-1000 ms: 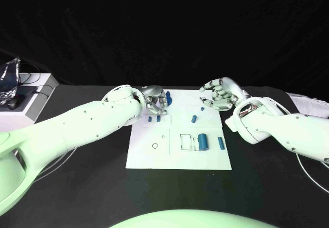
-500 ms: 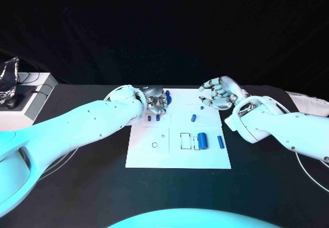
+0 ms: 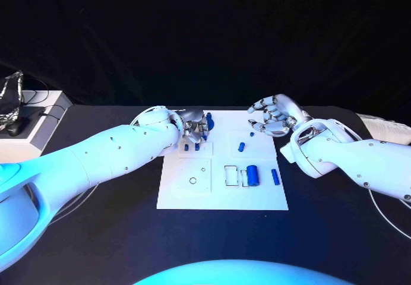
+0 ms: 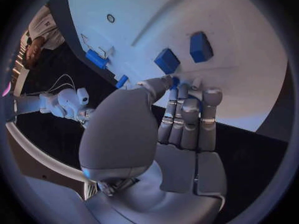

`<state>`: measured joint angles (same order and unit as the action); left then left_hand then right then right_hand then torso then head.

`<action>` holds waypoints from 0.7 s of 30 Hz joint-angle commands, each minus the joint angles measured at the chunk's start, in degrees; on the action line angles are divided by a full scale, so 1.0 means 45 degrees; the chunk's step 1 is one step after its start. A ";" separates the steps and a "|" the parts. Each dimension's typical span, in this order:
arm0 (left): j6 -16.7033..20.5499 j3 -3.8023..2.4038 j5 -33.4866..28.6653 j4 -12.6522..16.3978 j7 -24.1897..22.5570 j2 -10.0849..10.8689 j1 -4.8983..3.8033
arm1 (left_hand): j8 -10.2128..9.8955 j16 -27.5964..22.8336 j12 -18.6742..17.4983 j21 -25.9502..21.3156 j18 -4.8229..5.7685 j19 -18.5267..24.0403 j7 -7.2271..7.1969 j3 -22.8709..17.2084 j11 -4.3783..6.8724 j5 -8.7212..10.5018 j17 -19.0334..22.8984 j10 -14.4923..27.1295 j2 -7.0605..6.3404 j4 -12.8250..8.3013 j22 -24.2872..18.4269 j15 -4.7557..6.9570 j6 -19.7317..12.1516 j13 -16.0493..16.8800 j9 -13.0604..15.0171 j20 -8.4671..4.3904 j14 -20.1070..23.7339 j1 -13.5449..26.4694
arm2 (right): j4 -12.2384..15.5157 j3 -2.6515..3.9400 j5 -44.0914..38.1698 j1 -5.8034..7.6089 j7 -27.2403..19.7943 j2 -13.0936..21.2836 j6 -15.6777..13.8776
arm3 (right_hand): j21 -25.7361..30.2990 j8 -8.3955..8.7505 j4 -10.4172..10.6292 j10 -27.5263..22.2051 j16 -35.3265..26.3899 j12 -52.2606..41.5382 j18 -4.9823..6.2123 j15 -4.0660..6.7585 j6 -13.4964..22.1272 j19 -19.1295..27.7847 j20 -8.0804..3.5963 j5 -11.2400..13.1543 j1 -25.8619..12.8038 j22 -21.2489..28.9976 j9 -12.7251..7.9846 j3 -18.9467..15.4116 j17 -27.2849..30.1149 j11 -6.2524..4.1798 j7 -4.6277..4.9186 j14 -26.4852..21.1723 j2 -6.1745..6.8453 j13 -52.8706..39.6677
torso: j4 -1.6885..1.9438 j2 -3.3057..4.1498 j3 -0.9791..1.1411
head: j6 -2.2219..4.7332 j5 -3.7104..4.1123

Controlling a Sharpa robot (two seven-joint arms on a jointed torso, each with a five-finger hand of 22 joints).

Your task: Assemble the parts on the task board

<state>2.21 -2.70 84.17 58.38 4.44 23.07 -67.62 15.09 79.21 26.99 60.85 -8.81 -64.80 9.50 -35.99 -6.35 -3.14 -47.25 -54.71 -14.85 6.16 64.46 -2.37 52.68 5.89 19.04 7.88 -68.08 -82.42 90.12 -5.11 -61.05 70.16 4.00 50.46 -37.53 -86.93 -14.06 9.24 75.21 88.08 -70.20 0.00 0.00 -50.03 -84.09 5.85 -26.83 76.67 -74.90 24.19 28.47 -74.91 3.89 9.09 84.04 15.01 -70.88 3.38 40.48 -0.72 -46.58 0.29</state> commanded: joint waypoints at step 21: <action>-0.0219 0.0032 0.0101 -0.0353 -0.0191 -0.0262 0.0071 | 0.0010 0.0425 -0.0275 0.0818 0.0267 -0.0525 -0.0159 -0.0616 0.0199 0.0053 -0.0374 -0.0815 0.0370 -0.0495 0.0634 0.0147 0.0736 -0.0003 0.0057 -0.0118 -0.0534 0.0026 | 0.0037 0.0014 -0.0069 0.0001 -0.0085 -0.0016 0.0070 | 0.0094 -0.0066 -0.0009 -0.0051 -0.0095 0.0061 0.0201 0.0091 0.0091 -0.0973 -0.0088 0.0004 -0.0100 -0.2837 0.0026 0.0076 -0.2034 -0.0002 -0.0012 0.0988 -0.0003 -0.0003 | -0.0017 0.0008 0.0023 | -0.0038 0.0041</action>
<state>2.41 -2.74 84.34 56.95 4.17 22.08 -67.61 14.82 80.89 26.10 64.36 -7.92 -66.75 8.75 -38.58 -5.53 -3.14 -48.89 -57.99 -13.78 4.19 67.26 -1.84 55.76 5.92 19.23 7.39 -70.04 -82.42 90.19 -5.09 -61.06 70.17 4.03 50.43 -37.52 -86.70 -14.06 9.25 75.21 87.76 -70.20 -0.01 0.00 -50.03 -84.09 5.86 -26.83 76.67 -74.94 24.26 28.47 -74.90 3.89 9.09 84.04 15.02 -70.88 3.32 40.54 -0.65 -46.70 0.45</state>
